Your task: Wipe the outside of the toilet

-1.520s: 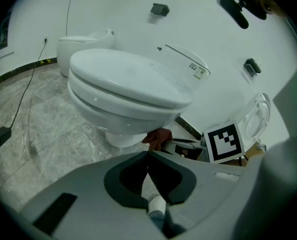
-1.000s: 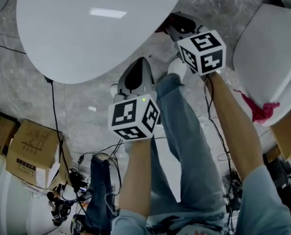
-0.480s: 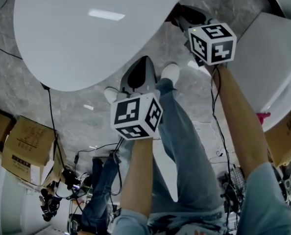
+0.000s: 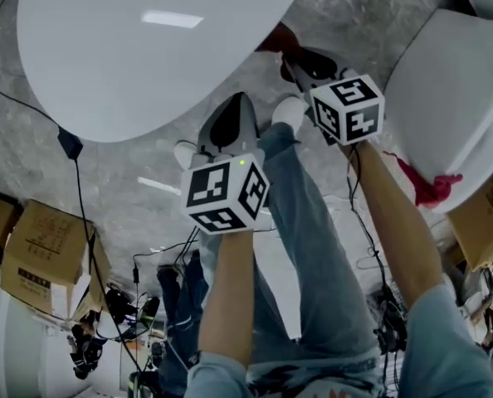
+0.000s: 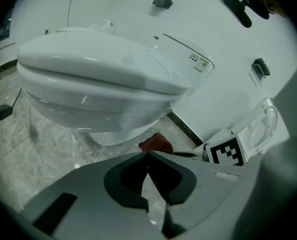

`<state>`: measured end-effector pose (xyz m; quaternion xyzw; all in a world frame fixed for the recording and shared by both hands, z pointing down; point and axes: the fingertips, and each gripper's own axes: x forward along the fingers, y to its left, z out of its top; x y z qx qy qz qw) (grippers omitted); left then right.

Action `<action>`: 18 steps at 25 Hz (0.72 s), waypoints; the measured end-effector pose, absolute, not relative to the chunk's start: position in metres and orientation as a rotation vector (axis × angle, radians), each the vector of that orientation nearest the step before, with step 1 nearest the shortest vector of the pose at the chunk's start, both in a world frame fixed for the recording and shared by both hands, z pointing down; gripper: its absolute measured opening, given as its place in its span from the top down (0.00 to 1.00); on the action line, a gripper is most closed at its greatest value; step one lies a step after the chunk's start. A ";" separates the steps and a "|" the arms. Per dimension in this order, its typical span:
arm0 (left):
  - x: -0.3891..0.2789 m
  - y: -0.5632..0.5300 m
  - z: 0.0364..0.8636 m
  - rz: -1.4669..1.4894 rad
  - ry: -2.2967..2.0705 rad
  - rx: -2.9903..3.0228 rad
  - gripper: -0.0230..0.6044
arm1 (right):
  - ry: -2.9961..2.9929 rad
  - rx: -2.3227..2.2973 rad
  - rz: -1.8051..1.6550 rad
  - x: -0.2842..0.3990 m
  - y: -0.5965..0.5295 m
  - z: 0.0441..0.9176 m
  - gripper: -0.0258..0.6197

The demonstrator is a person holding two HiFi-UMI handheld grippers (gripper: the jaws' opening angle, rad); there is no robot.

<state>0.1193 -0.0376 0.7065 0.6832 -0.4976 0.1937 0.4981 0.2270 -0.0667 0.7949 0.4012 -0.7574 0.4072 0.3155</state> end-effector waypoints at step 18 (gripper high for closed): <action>-0.040 0.039 0.735 0.514 -1.288 1.571 0.97 | -1.965 1.069 1.246 0.057 0.024 0.812 0.83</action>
